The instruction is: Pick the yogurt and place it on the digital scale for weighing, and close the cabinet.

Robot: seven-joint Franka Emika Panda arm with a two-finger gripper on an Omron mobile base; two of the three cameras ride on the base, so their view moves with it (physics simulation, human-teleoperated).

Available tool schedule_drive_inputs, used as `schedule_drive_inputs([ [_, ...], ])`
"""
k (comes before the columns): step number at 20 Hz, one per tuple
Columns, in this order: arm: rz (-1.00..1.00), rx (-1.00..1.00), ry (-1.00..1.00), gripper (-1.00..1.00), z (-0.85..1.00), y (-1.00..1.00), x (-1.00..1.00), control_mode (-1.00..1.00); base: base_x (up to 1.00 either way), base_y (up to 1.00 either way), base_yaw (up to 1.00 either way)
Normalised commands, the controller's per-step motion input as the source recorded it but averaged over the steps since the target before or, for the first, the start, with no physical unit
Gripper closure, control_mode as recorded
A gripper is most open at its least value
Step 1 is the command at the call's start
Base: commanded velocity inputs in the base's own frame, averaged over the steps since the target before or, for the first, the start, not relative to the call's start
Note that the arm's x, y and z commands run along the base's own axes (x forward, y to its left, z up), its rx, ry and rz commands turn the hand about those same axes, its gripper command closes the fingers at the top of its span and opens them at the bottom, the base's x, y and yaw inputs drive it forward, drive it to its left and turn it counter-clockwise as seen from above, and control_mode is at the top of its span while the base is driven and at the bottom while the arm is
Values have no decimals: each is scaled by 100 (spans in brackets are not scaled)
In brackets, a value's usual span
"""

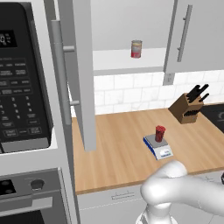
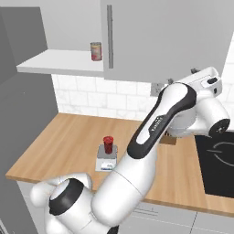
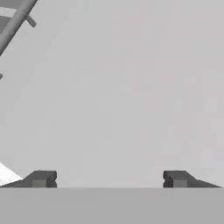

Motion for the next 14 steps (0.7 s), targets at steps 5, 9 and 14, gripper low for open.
schedule_drive_inputs([
  [5,-3,5,-23,-100,18,32,-74,-100,0,0,0],
  [9,-4,0,-19,-100,0,69,-52,-100,0,0,0],
  [14,0,4,-6,-100,-41,98,-3,-100,0,0,0],
])
